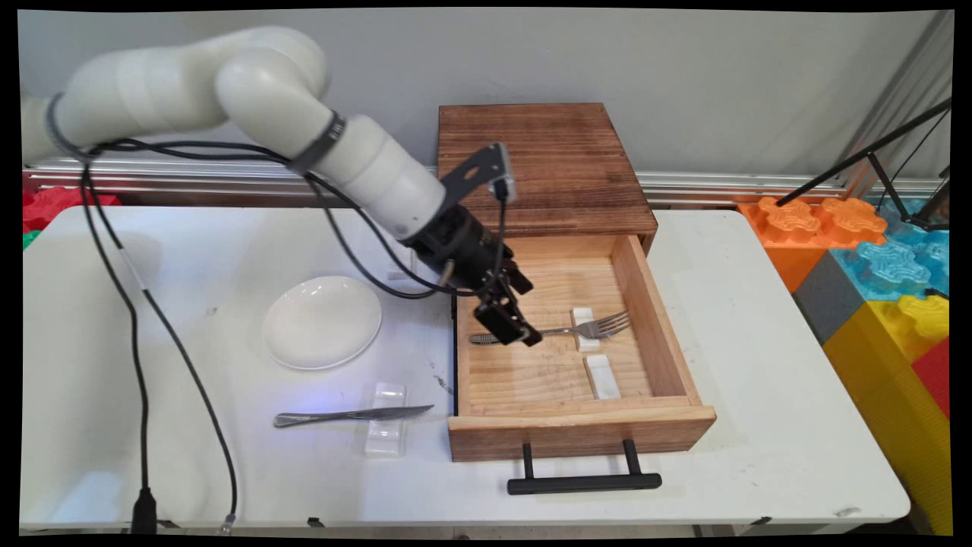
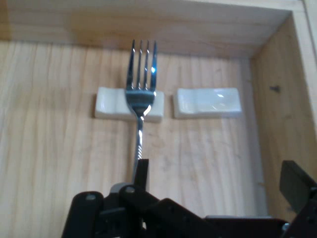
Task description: Pick up the knife from the right of the white plate
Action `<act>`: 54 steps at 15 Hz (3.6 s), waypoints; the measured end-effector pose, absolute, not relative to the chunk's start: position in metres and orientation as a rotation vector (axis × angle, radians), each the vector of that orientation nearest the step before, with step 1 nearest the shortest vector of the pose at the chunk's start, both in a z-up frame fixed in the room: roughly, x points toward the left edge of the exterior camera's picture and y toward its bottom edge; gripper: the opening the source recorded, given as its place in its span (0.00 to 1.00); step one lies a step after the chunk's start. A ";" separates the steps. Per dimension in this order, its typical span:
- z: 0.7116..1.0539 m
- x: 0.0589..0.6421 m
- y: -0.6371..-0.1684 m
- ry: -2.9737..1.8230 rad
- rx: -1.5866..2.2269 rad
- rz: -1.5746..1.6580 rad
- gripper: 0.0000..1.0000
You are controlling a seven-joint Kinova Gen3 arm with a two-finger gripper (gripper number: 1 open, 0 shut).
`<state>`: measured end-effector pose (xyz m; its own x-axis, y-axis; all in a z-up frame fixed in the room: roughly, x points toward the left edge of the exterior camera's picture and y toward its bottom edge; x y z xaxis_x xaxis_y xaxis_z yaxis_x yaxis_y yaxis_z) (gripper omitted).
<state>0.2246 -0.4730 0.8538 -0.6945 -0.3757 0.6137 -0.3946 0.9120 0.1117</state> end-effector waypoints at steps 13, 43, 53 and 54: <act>0.883 0.306 -0.403 -2.500 0.560 0.054 1.00; 0.780 0.339 -0.344 -2.775 0.551 0.032 1.00; 0.767 0.341 -0.346 -2.787 0.536 0.054 0.00; 0.767 0.341 -0.346 -2.787 0.533 0.055 0.00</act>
